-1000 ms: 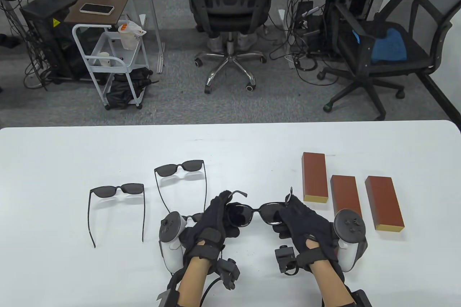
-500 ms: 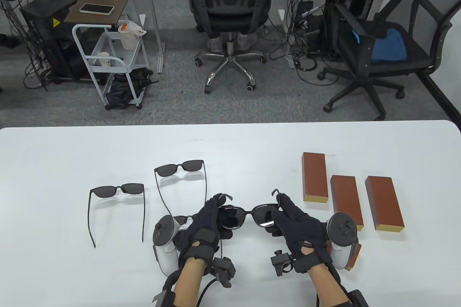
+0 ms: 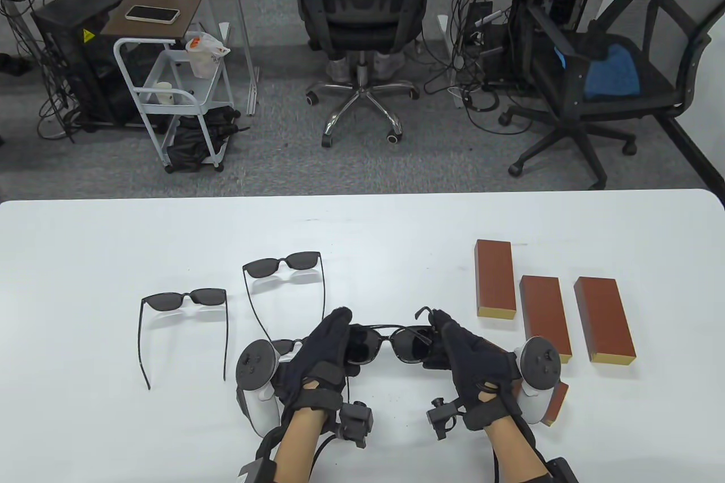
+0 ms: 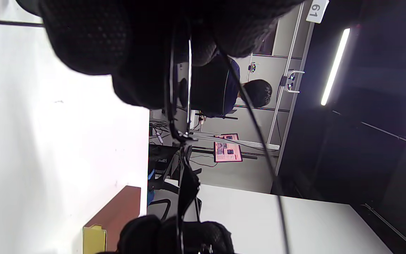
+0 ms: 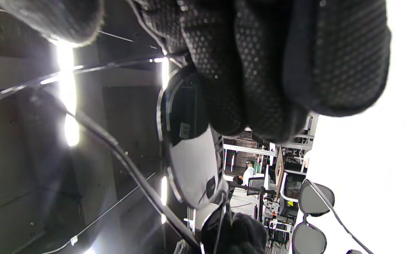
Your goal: Slide to open storage boxes and store sunglasses
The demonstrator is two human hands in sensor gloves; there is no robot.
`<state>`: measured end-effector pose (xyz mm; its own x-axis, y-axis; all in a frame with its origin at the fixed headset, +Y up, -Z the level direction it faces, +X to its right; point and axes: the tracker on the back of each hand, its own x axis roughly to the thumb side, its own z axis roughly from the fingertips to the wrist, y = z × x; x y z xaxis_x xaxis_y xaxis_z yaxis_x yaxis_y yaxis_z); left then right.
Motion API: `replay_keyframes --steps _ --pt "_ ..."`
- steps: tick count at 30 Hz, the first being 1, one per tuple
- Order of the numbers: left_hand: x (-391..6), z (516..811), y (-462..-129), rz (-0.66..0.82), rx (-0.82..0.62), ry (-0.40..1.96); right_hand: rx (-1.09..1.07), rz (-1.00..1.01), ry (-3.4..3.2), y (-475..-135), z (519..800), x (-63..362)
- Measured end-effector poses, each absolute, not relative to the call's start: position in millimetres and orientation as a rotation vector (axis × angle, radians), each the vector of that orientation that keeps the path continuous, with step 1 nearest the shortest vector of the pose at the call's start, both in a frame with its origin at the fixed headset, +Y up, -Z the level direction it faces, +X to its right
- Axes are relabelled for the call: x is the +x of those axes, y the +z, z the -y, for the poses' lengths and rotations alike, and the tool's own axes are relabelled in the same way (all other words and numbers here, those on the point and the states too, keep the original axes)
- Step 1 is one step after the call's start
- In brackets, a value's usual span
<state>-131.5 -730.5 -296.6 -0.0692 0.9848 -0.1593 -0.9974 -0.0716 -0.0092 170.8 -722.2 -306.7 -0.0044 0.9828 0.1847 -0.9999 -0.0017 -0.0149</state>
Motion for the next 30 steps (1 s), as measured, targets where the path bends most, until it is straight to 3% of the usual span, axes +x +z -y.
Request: replay_keyframes --steps 15,30 --pt "-131 733 -296 -0.131 -0.061 1.573 0.082 0.151 1.58 -306 723 173" --pt "-118 737 -298 0.101 -0.232 1.757 -0.096 0.206 1.629 -304 724 186"
